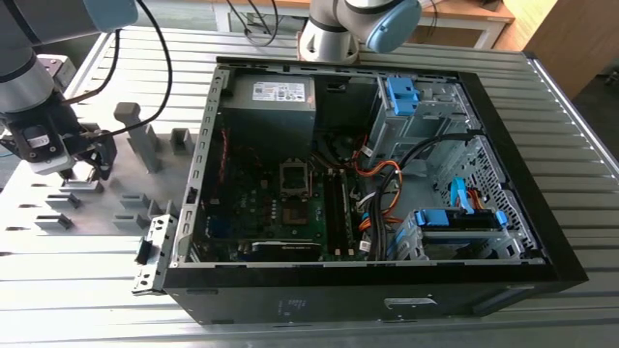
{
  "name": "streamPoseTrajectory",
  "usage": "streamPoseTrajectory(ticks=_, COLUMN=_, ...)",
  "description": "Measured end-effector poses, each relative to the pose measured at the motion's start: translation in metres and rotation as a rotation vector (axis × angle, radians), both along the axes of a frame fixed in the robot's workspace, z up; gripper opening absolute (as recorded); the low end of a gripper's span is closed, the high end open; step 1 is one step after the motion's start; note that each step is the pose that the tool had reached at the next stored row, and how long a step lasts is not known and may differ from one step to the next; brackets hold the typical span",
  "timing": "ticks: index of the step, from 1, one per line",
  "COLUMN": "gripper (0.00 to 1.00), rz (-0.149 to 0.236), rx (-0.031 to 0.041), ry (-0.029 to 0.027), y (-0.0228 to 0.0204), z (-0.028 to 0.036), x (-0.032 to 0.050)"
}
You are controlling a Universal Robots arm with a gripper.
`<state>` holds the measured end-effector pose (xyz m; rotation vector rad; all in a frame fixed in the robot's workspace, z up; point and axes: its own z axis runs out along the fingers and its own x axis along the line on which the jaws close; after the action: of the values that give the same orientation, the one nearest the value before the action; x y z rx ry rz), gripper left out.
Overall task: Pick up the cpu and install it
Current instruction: 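Pick up the cpu and move it towards the insertion slot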
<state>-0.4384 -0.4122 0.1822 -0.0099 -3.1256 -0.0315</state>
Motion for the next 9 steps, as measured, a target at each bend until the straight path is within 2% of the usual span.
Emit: streamPoseTrajectory(ticks=9, gripper=0.68, rz=0.0, rx=-0.0001, ry=0.0002, y=-0.0001, z=-0.0012, x=-0.0004)
